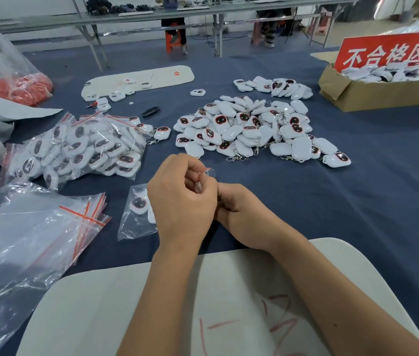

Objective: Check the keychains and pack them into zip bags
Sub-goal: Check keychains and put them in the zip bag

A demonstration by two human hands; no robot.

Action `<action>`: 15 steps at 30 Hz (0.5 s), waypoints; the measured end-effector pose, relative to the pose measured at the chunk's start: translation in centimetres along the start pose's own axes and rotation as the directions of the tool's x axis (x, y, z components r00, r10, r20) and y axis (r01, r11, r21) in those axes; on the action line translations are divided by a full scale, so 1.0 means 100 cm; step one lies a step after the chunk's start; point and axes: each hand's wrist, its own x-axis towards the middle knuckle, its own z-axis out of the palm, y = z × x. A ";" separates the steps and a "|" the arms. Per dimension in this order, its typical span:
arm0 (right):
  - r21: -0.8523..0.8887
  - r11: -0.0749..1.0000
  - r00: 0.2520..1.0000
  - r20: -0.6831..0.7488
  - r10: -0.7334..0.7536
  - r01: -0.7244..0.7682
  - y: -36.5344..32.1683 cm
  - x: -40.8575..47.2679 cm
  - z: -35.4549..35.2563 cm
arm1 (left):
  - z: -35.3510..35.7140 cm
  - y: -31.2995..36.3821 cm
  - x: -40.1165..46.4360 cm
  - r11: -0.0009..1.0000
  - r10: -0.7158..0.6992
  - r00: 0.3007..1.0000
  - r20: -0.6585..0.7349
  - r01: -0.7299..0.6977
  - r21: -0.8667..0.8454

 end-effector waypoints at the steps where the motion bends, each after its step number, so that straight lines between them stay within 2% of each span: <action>1: 0.005 1.000 0.997 -0.078 0.008 -0.007 0.000 0.000 0.001 | 0.000 -0.001 0.000 1.000 -0.007 1.000 0.003 0.007 -0.007; 3: -0.008 1.000 0.952 -0.306 0.022 -0.025 0.001 0.001 -0.001 | 0.002 -0.003 -0.001 1.000 -0.021 0.999 0.028 0.021 -0.009; 5: -0.078 0.993 0.852 -0.523 0.035 -0.089 0.003 0.005 -0.006 | 0.005 -0.004 -0.002 0.999 -0.046 0.996 0.081 0.046 0.000; 7: -0.263 0.942 0.785 -0.619 -0.001 -0.207 0.006 0.009 -0.013 | 0.010 -0.005 -0.005 0.997 -0.082 0.985 0.150 0.082 0.010; 9: -0.540 0.782 0.821 -0.568 -0.065 -0.312 0.011 0.018 -0.019 | 0.015 -0.006 -0.008 0.991 -0.134 0.960 0.246 0.133 0.019; 11: -0.747 0.581 0.897 -0.438 -0.067 -0.322 0.017 0.030 -0.023 | 0.019 -0.008 -0.011 0.986 -0.168 0.921 0.352 0.163 0.046; 13: -0.839 0.456 0.945 -0.326 0.014 -0.296 0.020 0.043 -0.027 | 0.021 -0.009 -0.014 0.983 -0.183 0.888 0.422 0.161 0.087; 15: -0.870 0.408 0.961 -0.257 0.105 -0.277 0.027 0.056 -0.031 | 0.023 -0.011 -0.015 0.980 -0.197 0.877 0.438 0.167 0.106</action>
